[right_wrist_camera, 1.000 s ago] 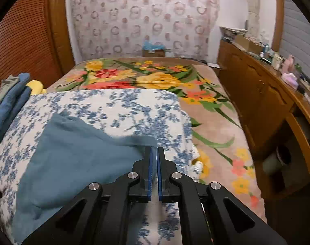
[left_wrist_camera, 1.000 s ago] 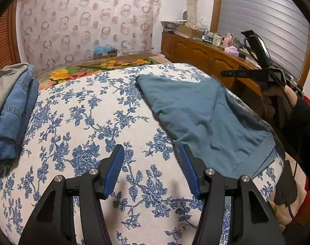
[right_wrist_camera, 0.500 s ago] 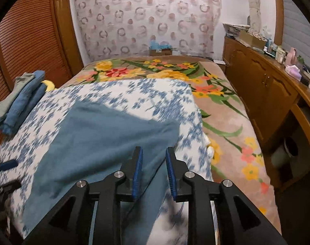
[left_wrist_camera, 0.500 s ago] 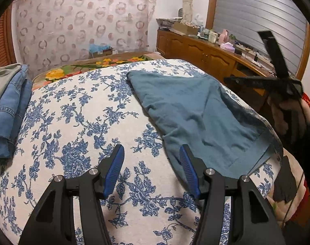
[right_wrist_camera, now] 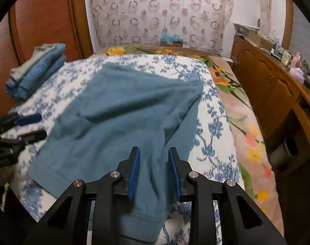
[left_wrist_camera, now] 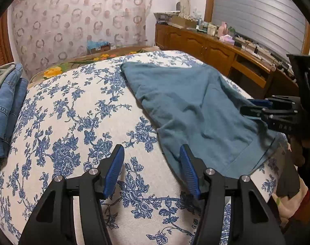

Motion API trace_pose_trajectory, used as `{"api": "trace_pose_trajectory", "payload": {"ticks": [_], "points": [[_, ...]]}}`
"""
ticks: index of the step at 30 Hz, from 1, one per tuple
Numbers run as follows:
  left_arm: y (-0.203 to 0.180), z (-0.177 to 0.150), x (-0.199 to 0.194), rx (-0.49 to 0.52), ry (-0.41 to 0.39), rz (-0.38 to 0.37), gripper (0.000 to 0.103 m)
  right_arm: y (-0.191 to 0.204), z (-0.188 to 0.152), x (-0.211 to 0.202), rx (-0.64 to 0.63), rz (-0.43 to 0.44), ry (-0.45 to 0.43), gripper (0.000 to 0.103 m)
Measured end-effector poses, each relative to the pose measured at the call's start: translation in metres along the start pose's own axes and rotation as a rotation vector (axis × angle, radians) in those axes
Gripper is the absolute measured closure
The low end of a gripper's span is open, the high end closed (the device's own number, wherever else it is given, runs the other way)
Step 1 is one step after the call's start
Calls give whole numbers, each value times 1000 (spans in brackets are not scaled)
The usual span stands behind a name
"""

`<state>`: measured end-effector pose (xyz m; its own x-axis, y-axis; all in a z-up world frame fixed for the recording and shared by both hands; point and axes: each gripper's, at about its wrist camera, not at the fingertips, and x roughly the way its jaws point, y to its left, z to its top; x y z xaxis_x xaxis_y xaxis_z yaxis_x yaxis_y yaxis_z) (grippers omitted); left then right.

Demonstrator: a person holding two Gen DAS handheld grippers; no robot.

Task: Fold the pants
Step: 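Move the right gripper to the folded hem and close on it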

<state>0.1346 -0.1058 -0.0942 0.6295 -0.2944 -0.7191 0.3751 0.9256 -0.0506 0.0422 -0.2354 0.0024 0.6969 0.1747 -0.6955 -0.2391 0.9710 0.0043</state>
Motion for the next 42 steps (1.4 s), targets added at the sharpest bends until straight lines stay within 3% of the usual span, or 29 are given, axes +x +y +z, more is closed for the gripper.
{"api": "trace_pose_trajectory", "payload": {"ticks": [9, 18, 21, 25, 29, 33, 42], "points": [[-2, -3, 12, 5, 50, 1, 42, -2, -10, 0, 22, -15, -45, 54], [-2, -3, 13, 4, 54, 3, 35, 15, -11, 6, 31, -20, -38, 45], [-6, -3, 16, 27, 68, -9, 23, 19, -11, 6, 6, -37, -33, 45], [-4, -2, 16, 19, 70, -8, 22, 17, -11, 3, 9, -33, -22, 45], [-3, -2, 16, 11, 70, -3, 22, 11, -15, -17, 27, -19, -66, 45], [-3, -3, 5, -1, 40, 8, 22, 4, -29, -42, 44, 3, -87, 51], [-23, -14, -22, 33, 21, -59, 22, 2, -54, -63, 68, 45, -63, 62]]}}
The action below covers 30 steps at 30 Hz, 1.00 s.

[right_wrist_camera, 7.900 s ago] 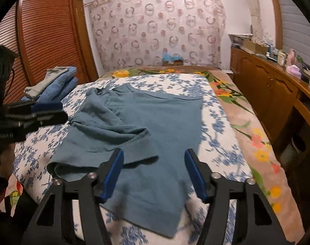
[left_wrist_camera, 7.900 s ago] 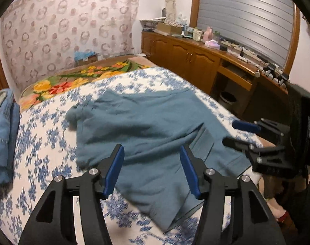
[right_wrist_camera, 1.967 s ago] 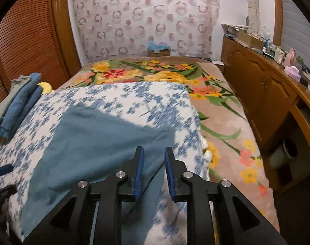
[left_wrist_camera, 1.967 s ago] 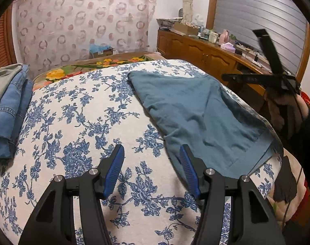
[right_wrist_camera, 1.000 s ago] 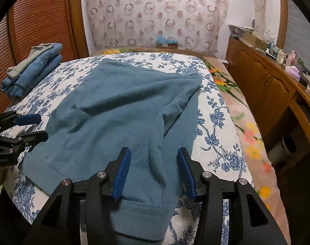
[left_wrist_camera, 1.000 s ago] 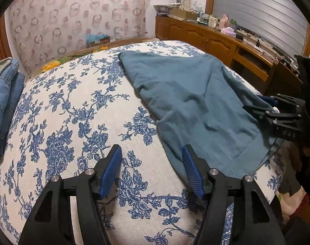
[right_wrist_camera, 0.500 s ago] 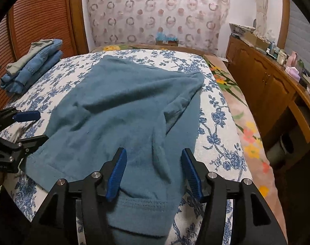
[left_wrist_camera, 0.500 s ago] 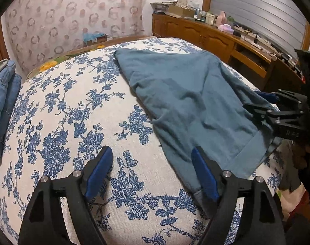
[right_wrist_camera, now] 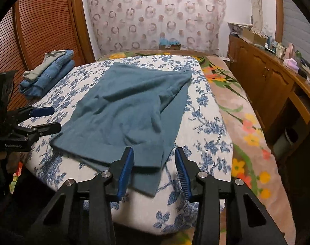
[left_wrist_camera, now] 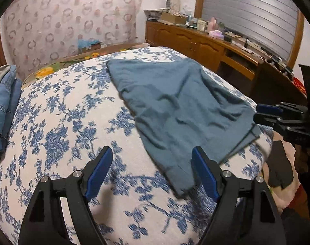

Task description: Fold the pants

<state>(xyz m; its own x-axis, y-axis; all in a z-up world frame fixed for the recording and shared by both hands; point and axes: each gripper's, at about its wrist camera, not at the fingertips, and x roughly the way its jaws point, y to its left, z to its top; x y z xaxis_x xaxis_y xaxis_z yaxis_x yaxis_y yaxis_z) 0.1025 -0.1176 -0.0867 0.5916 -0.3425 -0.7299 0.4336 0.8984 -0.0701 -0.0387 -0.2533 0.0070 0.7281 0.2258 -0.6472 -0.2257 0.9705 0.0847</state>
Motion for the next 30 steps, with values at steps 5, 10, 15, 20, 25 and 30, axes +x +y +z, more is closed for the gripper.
{"api": "trace_pose_trajectory", "payload": {"ticks": [5, 10, 15, 20, 25, 30], "points": [[-4, -6, 6, -10, 26, -19, 28, 1, 3, 7, 8, 10, 15, 71], [-12, -13, 6, -5, 29, -51, 34, 6, 4, 11, -11, 4, 17, 91], [-20, -16, 8, 15, 41, -52, 34, 8, 4, 0, -2, 30, -11, 97], [-19, -17, 4, 2, 29, -87, 53, 12, 1, -16, -5, 39, -33, 98], [-23, -17, 1, 15, 14, -112, 79, 15, -6, -11, -12, 40, 0, 98], [-21, -15, -13, 7, -8, -138, 85, 14, -11, -9, -2, 32, 17, 98]]}}
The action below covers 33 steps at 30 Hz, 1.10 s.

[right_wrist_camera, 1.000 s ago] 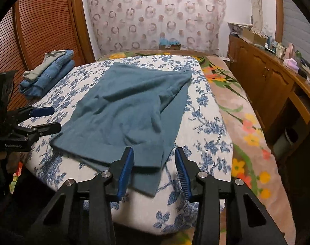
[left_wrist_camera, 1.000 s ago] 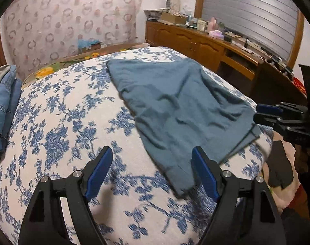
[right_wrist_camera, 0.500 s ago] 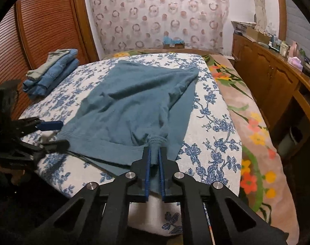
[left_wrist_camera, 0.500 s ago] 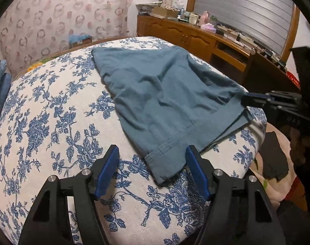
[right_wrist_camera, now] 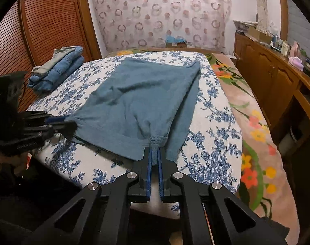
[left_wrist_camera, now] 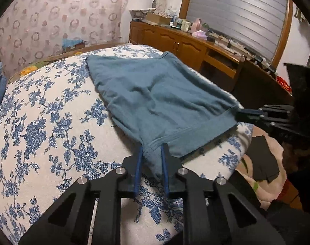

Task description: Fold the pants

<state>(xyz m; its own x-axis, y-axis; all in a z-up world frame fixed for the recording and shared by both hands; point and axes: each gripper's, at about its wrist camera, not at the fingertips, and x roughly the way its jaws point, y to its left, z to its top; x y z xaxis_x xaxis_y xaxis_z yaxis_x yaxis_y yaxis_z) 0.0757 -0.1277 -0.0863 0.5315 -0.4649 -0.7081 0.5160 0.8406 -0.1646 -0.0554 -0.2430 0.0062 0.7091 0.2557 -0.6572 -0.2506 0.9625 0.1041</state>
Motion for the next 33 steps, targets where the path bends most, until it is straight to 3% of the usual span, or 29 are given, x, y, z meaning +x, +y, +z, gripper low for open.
{"api": "trace_pose_trajectory", "payload": {"ticks": [7, 11, 14, 15, 18, 24, 33], "points": [[-7, -5, -1, 16, 16, 27, 85, 3, -2, -1, -11, -10, 18, 98], [-4, -3, 1, 0, 24, 52, 76, 1, -2, -3, 8, -36, 15, 97], [-1, -1, -1, -8, 9, 84, 59, 1, 0, -7, 8, -64, 6, 90], [0, -1, -3, -13, -4, 87, 48, 1, 1, -8, 8, -71, -2, 86], [5, 3, -5, -28, -26, 97, 37, -1, 3, -10, 23, -76, -19, 75], [9, 9, 2, -27, -20, 111, 37, -4, 8, -2, 57, -70, -48, 74], [13, 4, 18, -43, 27, 122, 37, -8, 3, 13, 74, -66, 2, 74]]}}
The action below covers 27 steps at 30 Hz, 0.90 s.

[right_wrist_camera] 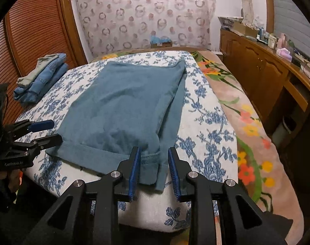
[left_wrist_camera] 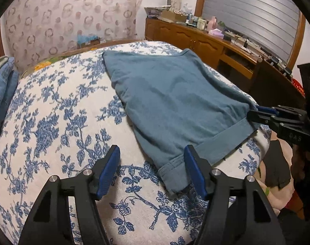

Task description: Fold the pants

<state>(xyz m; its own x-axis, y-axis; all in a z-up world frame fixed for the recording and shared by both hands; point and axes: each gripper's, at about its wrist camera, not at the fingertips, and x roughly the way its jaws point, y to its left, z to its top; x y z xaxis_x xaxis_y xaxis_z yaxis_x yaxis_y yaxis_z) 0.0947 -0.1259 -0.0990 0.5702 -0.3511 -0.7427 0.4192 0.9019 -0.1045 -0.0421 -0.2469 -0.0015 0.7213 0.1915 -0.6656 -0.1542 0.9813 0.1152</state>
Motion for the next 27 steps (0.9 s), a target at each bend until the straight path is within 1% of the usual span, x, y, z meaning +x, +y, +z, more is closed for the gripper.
{"api": "trace_pose_trajectory", "payload": {"ticks": [4, 5, 7, 9, 15, 17, 20, 22, 24, 26, 27], "points": [[1, -1, 2, -12, 4, -6, 37, 2, 0, 3, -20, -4, 17, 74], [2, -1, 2, -16, 5, -9, 36, 1, -1, 3, -21, -6, 18, 72], [3, -2, 2, -24, 3, -12, 32, -1, 0, 3, -18, -14, 18, 67], [1, -3, 2, -18, 1, -10, 32, -4, -1, 4, -7, -17, 21, 61], [-1, -5, 2, -13, 1, -11, 31, -8, -2, 3, 33, 30, 18, 61], [-2, -5, 1, -7, 3, -14, 31, -3, -3, 4, 14, 45, 17, 61], [-5, -5, 1, 4, 7, -18, 31, 4, -5, 5, -19, 39, 16, 61], [-6, -5, 1, 9, 11, -22, 31, 4, -6, 5, -18, 38, 12, 65], [-7, -5, 0, 11, 11, -33, 31, 1, -6, 5, -8, 40, 8, 72], [-6, -6, -2, 8, 7, -61, 31, -2, -7, 4, -3, 42, 1, 78], [-6, -7, -3, 2, 3, -82, 35, -2, -7, 4, -5, 36, -2, 81]]}}
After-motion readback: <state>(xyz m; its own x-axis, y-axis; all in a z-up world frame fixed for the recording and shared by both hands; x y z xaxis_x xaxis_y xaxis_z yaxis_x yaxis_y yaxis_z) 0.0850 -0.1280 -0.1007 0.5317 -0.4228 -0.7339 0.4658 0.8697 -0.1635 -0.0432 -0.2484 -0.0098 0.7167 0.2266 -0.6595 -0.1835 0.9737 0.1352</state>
